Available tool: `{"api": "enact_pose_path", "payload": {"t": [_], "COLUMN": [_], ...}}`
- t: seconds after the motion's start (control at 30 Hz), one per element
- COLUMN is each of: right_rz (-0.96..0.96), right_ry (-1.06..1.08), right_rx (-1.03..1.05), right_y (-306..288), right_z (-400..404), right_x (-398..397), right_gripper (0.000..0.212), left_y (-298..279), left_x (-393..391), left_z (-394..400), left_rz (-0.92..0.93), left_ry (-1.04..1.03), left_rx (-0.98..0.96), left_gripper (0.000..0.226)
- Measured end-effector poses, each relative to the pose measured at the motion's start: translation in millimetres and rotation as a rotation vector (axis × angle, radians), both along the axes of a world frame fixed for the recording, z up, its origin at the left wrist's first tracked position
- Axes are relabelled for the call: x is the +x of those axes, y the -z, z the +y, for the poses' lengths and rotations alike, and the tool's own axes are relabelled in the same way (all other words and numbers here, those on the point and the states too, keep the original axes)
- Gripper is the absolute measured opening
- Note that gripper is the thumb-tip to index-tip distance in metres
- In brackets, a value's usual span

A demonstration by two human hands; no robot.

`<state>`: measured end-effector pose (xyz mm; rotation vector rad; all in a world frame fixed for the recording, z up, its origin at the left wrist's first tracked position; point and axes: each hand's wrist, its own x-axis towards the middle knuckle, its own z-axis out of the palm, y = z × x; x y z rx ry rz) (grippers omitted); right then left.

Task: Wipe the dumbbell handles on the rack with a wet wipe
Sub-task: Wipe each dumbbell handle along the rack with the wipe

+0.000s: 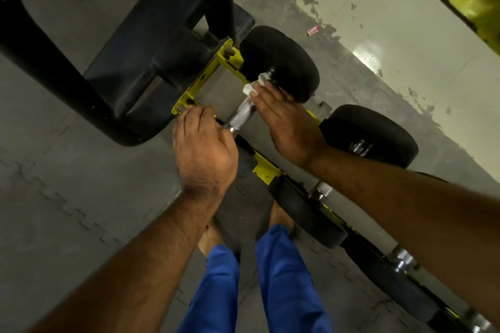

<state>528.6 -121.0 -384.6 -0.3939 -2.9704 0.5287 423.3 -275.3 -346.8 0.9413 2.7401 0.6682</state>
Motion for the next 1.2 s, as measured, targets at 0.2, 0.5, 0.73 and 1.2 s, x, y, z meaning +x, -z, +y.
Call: {"api": "enact_pose_path", "payload": {"t": [0.2,0.5,0.73,1.2], "right_rz": [0.15,0.362,0.29,0.409], "right_ry": [-0.232,0.181,1.004,1.652], "right_rx": [-0.089,-0.251,-1.052,-1.349], "right_y": [3,-15,-33,-35], "right_z": [-11,-18,-37,-34], "right_x": [4,-16,-24,-69], "right_gripper": [0.036,0.029,0.018,0.032], "left_y": [-2,-1,-6,-3], "left_x": [2,1,1,1], "left_z": [0,-1,-1,-1], "left_rz": [0.01,0.007,-0.017,-0.021], "left_ry": [0.004,0.009,0.01,-0.004], "left_rx": [-0.008,-0.039,-0.066,-0.005], "left_gripper": [0.05,0.05,0.05,0.038]}}
